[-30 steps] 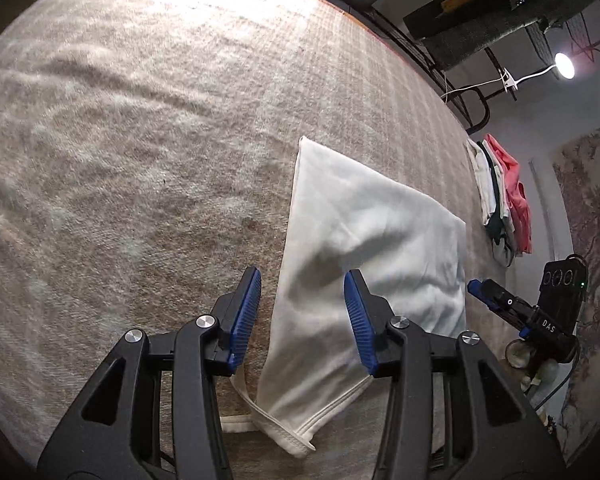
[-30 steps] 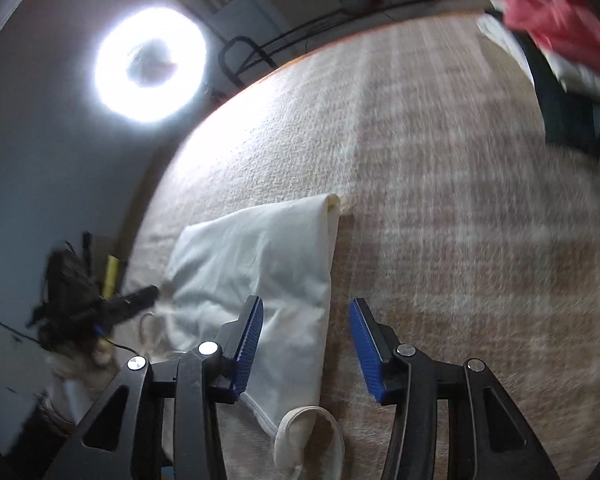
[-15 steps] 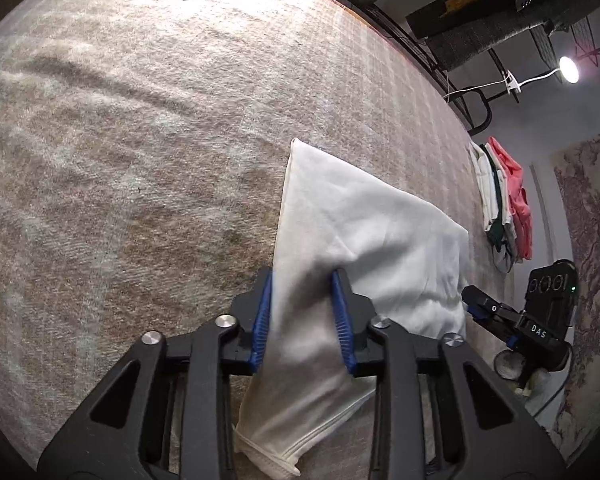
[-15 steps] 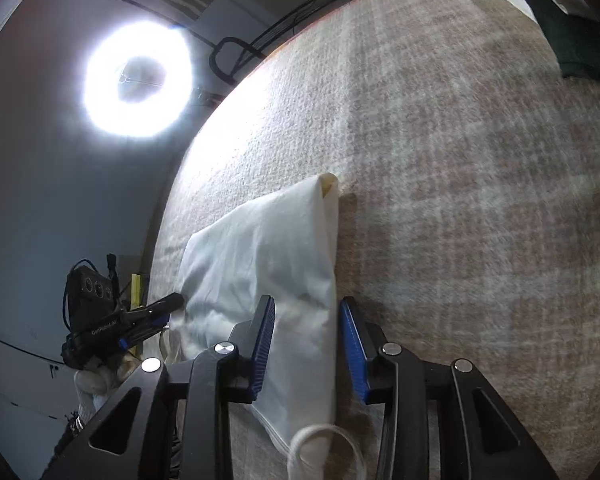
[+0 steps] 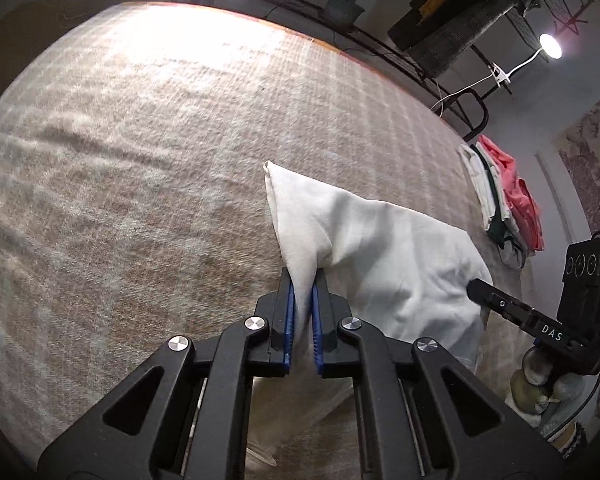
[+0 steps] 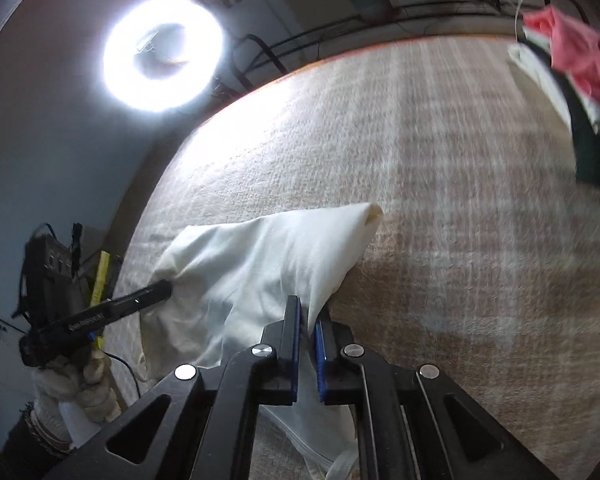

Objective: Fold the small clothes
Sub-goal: 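Pinch the folded camisole's corner with both tools and lift it, then carry the folded camisole with both tools onto the clothes stack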

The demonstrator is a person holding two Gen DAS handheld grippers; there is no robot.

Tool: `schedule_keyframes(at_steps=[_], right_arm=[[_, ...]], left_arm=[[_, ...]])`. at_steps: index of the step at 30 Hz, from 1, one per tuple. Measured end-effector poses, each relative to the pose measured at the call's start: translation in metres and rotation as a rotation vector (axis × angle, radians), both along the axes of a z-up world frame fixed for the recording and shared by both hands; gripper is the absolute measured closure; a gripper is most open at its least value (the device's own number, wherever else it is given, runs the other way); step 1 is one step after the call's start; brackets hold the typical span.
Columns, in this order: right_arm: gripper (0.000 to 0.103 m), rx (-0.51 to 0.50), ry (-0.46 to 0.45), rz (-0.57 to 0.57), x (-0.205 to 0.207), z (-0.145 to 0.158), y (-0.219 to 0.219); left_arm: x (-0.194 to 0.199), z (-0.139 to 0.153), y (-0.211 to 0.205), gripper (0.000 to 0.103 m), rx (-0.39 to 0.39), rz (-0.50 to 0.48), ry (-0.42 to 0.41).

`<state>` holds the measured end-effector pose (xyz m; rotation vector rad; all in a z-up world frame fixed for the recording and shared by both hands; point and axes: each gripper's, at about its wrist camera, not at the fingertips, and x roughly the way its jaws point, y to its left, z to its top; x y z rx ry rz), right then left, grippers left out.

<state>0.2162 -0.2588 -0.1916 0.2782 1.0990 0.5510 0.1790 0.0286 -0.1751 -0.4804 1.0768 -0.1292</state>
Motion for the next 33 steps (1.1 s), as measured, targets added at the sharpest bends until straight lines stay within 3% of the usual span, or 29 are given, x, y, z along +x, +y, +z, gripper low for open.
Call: schedule_keyframes(at_steps=[5,15,23,33], right_arm=[[0.1,-0.028,-0.051,0.002,-0.005,0.019,0.001],[0.1,-0.024,-0.134,-0.054,-0.014,0.055,-0.047],[0.1,-0.035,-0.195,-0.165,-0.008,0.082,-0.129],[0.1,-0.107,-0.287,-0.287,0.016,0.116,-0.221]], left_arm=[[0.002,0.018,-0.02,0.098,0.021,-0.046,-0.049],[0.024,0.06,-0.078,0.098,0.021,-0.16,-0.151],[0.06,0.077,-0.146,0.098,0.009,-0.243,-0.204],[0.123,0.1,-0.26,0.098,0.01,-0.363,-0.297]])
